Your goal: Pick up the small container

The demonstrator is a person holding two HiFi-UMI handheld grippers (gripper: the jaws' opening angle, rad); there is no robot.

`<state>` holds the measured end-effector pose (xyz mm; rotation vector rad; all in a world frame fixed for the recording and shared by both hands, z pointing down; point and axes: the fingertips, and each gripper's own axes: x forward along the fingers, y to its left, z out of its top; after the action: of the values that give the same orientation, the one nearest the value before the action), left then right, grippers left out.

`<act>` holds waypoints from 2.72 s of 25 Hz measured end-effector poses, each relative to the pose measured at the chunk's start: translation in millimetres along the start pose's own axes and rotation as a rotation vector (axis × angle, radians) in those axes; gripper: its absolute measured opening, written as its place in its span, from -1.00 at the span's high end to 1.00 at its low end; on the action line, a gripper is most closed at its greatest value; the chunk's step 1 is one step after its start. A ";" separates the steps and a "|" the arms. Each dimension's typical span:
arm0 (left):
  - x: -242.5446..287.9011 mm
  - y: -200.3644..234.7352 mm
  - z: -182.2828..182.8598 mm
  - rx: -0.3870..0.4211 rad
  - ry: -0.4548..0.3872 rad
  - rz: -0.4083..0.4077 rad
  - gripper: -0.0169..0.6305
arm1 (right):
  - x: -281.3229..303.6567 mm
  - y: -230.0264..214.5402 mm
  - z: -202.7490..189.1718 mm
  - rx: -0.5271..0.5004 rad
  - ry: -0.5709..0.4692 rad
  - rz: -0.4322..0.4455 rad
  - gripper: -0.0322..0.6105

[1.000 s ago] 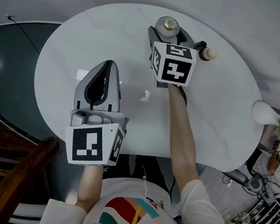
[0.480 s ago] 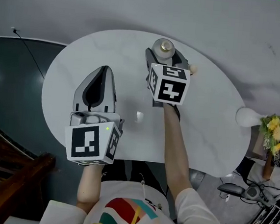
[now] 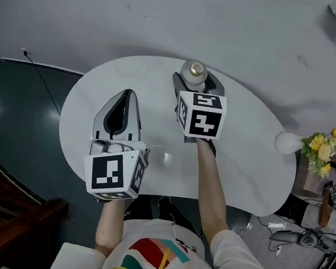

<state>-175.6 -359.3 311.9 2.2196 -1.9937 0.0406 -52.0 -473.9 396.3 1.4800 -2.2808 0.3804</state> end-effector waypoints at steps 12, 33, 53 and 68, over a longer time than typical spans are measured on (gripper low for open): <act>-41.7 -36.1 46.5 0.096 -0.085 -0.024 0.90 | -110.8 -0.3 46.1 -0.015 -0.113 -0.006 -0.14; -122.1 -103.2 86.3 0.205 -0.214 -0.132 0.90 | -298.2 28.9 54.1 -0.069 -0.316 0.012 -0.14; -166.3 -122.7 89.8 0.217 -0.241 -0.159 0.90 | -329.7 48.7 11.5 -0.078 -0.312 0.032 -0.14; -159.0 -120.6 86.0 0.216 -0.225 -0.163 0.90 | -322.8 44.4 9.9 -0.070 -0.298 0.039 -0.14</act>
<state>-81.3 -202.1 195.1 2.6224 -1.9922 -0.0148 23.2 -199.5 237.1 1.5463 -2.5254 0.0936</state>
